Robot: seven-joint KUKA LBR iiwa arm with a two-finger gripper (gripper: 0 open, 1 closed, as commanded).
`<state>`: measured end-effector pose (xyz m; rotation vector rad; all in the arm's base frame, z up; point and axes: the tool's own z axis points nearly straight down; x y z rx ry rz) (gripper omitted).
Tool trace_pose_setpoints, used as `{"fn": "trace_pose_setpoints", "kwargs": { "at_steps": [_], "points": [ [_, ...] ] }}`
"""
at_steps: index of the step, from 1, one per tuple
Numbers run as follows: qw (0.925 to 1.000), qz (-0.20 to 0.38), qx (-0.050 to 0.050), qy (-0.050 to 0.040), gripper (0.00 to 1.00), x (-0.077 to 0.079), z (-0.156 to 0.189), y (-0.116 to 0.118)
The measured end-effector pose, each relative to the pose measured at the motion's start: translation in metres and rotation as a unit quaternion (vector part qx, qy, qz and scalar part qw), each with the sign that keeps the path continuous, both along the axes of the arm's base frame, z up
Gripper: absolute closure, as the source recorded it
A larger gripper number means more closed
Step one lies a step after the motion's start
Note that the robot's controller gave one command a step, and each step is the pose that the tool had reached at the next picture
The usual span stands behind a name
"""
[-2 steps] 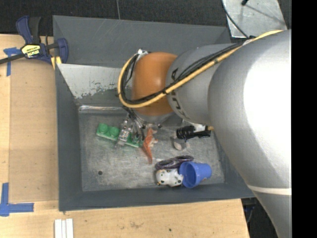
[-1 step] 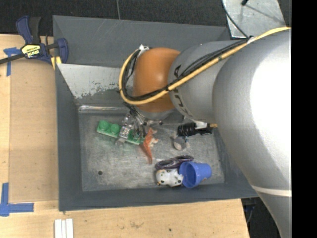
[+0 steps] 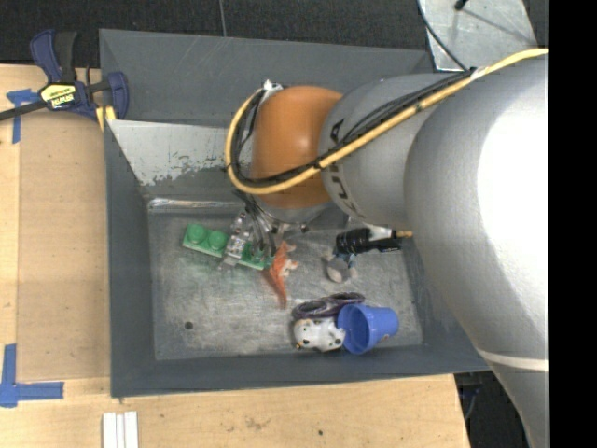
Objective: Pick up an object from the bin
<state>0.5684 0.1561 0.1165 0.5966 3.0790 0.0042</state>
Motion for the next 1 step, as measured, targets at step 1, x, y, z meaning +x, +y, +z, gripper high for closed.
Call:
{"fn": "trace_pose_setpoints", "kwargs": {
  "at_steps": [1],
  "points": [
    [1.0000, 0.000, -0.001, 0.0040, 1.00, -0.0016, 0.0079, -0.0006]
  ]
}}
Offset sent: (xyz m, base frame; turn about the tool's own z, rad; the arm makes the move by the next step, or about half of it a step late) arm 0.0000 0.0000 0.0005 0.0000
